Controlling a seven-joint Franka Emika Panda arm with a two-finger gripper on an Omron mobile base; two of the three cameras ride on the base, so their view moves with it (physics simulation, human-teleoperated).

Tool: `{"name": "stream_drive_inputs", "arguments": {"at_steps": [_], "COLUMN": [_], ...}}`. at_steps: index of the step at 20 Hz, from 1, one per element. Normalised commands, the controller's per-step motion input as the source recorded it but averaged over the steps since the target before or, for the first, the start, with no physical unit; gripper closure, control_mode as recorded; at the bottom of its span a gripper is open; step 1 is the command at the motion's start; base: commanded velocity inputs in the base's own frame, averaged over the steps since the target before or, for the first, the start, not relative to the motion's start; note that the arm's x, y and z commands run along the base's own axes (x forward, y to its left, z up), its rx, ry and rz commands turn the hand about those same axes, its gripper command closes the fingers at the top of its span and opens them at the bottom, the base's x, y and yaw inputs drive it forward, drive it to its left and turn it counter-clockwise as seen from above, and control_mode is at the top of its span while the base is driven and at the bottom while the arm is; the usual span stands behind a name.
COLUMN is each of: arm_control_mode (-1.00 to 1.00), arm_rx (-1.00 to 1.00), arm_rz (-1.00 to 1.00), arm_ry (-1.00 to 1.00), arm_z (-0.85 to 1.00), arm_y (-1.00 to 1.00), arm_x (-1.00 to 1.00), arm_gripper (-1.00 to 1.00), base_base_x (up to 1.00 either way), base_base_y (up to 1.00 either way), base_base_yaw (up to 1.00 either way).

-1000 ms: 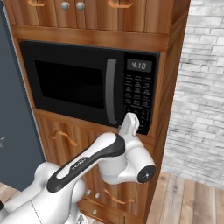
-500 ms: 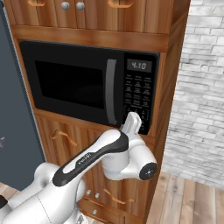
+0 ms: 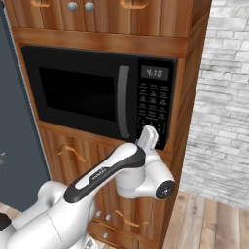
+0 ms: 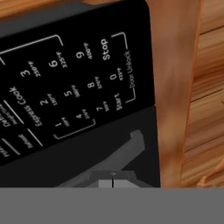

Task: Pick the marshmallow from the counter and place it in the microwave. Then turn on the microwave.

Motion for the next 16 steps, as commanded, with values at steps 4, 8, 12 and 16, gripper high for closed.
{"name": "stream_drive_inputs", "arguments": {"at_steps": [4, 8, 12, 16], "arm_control_mode": [-1.0, -1.0, -1.0, -1.0], "arm_rx": [0.0, 0.0, 0.0, 0.0], "arm_rz": [-0.01, -0.01, -0.01, -0.01], "arm_ry": [0.0, 0.0, 0.0, 0.0], "arm_z": [-0.07, -0.07, -0.05, -0.02], "arm_y": [-0.01, 0.0, 0.0, -0.01], "arm_x": [0.07, 0.1, 0.1, 0.09], "arm_gripper": [1.0, 1.0, 1.0, 1.0], "base_base_x": [0.0, 0.0, 0.0, 0.0], "base_base_y": [0.0, 0.0, 0.0, 0.0], "base_base_yaw": [0.0, 0.0, 0.0, 0.0]}}
